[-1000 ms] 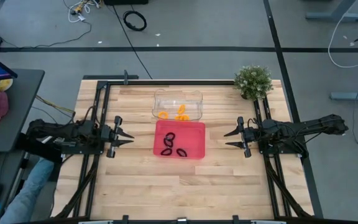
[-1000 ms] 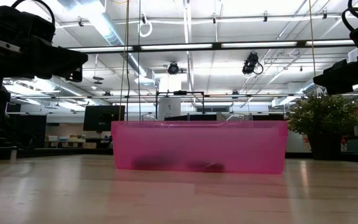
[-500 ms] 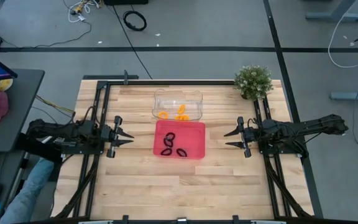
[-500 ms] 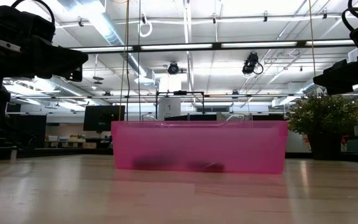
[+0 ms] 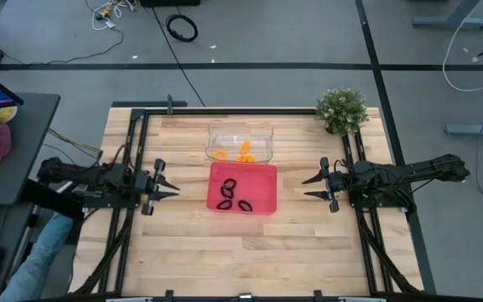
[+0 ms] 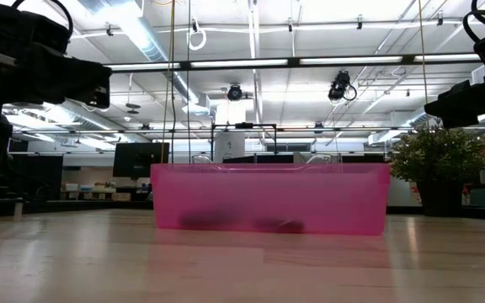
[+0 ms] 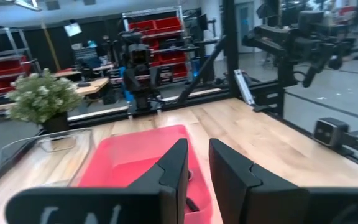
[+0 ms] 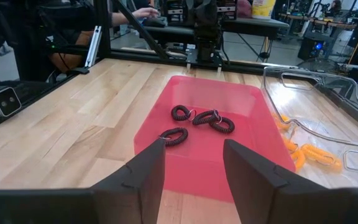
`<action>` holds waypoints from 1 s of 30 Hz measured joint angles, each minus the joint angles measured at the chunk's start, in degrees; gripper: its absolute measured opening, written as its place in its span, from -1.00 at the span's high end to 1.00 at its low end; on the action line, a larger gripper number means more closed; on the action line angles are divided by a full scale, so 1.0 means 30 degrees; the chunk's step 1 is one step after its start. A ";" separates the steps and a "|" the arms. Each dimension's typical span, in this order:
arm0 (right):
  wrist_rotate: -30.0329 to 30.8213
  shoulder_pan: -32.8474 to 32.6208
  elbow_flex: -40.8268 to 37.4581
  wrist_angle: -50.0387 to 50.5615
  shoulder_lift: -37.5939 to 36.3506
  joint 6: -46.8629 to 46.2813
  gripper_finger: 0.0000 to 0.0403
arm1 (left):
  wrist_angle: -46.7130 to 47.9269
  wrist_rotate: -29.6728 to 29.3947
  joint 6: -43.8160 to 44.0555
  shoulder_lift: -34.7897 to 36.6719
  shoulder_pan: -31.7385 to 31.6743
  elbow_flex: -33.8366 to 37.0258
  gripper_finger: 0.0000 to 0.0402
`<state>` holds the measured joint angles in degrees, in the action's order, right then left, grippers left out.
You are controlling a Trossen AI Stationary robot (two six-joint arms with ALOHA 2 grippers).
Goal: Sort spring keychains
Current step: Return to Home Position
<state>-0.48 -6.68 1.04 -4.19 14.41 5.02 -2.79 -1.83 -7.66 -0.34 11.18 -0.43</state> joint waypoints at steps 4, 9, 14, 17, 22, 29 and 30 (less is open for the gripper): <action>-0.0004 0.0000 0.0000 -0.0001 -0.0007 -0.0002 0.17 | 0.0000 0.0036 0.0000 0.0000 0.0327 0.0000 0.66; -0.0005 0.0001 0.0000 -0.0007 0.0000 -0.0001 0.17 | 0.0000 0.0036 0.0007 0.0000 0.0327 0.0000 0.66; 0.0002 -0.0005 0.0000 -0.0002 -0.0003 -0.0002 0.17 | 0.0000 0.0036 0.0004 0.0000 0.0327 0.0000 0.66; 0.0001 -0.0005 0.0000 -0.0002 0.0000 -0.0001 0.17 | 0.0000 0.0036 0.0003 0.0000 0.0327 0.0000 0.66; -0.0002 -0.0005 0.0000 -0.0004 0.0000 0.0002 0.17 | 0.0000 0.0036 0.0000 0.0000 0.0320 0.0000 0.66; 0.0001 -0.0001 0.0000 -0.0002 -0.0004 -0.0001 0.17 | 0.0007 0.0036 0.0000 0.0000 0.0320 0.0000 0.66; -0.0003 -0.0005 0.0000 -0.0006 -0.0006 -0.0002 0.17 | 0.0007 0.0036 0.0000 -0.0003 0.0320 0.0000 0.66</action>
<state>-0.48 -6.70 1.04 -4.20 14.40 5.02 -2.76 -1.72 -7.66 -0.35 12.14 -0.43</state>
